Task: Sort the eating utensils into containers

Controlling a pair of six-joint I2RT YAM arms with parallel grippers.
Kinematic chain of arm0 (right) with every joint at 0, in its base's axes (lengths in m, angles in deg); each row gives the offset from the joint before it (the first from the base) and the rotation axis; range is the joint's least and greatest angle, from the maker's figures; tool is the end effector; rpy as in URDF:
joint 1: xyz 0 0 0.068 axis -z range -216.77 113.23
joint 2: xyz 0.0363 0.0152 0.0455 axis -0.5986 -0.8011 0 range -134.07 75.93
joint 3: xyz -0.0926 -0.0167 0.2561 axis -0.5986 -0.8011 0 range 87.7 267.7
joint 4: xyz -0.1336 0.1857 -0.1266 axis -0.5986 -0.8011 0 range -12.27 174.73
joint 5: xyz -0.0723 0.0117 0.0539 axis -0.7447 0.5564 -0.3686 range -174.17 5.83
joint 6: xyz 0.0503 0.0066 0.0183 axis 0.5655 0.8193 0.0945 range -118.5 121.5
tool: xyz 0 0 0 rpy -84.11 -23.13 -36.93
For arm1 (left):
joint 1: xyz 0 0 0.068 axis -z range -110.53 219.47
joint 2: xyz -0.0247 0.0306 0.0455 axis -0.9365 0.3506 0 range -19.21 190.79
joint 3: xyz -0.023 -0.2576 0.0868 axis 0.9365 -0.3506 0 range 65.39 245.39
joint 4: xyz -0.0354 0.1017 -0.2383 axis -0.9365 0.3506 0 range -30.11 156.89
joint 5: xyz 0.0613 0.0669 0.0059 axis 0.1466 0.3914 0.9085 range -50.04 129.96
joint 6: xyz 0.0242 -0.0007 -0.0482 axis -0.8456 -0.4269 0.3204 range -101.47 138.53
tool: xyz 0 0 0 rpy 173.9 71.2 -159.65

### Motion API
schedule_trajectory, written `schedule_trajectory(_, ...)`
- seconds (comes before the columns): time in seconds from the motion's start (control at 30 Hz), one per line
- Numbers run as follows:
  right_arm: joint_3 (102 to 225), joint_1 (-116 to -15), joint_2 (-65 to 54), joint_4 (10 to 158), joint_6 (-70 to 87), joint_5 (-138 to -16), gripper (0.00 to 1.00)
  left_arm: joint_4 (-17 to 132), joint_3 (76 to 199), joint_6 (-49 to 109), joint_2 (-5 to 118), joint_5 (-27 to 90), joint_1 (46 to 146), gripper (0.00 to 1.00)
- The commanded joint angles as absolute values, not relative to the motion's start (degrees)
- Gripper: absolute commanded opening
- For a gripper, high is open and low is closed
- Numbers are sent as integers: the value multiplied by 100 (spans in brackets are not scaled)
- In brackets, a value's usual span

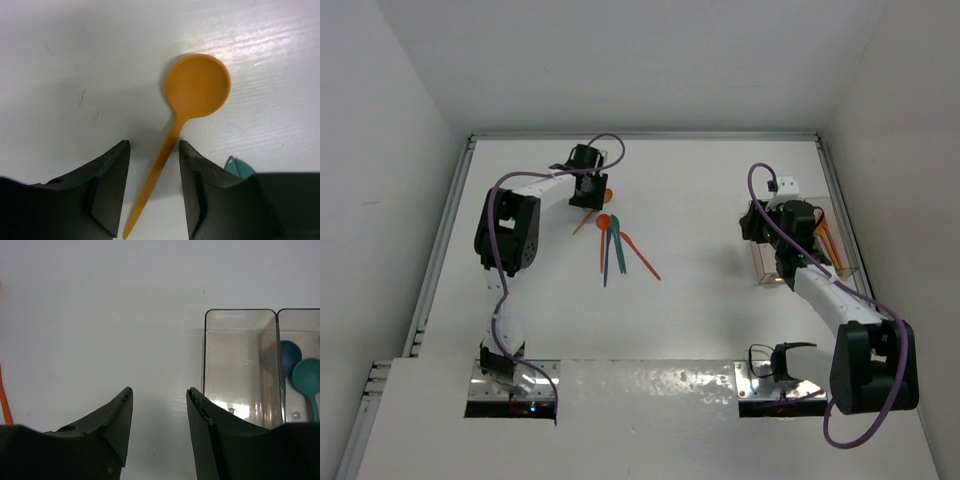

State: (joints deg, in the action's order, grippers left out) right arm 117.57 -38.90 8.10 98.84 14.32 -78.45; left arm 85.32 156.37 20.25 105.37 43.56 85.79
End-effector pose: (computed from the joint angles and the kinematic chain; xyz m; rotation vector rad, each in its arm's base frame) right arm 0.2502 0.0128 0.2103 0.1210 1.9912 0.2676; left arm 0.4454 -0.1282 0.1514 0.3076 2.5798 -0.0321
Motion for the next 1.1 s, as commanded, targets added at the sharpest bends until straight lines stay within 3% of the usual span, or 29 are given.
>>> schedule_trajectory(0.0, 11759, -3932, 966, 10108, 1574, -7705, 47, 8599, 15847, 1967, 10867, 4032, 8556, 41)
schedule_trajectory(0.07, 11776, -3932, 967, 10108, 1627, -7679, 47, 8626, 15829, 2020, 10911, 4022, 8556, 36)
schedule_trajectory(0.2, 11838, -3958, 914, 10082, 1767, -7512, 47, 8635, 15715, 2108, 10815, 3882, 8565, 6)
schedule_trajectory(0.27, 11881, -4002, 905, 10064, 1846, -7485, 47, 8635, 15724, 2143, 10728, 3934, 8564, 0)
schedule_trajectory(0.6, 12242, -4739, 914, 9879, 2734, -7731, 52, 8723, 15909, 2995, 9550, 3532, 8547, 0)
schedule_trajectory(0.87, 12944, -5530, 580, 9844, 3341, -7626, 56, 7151, 13985, 4225, 7889, 1853, 8705, 0)
schedule_trajectory(1.07, 13393, -5953, 167, 10064, 3797, -7539, 56, 6123, 13035, 5121, 7063, 1894, 9214, 0)
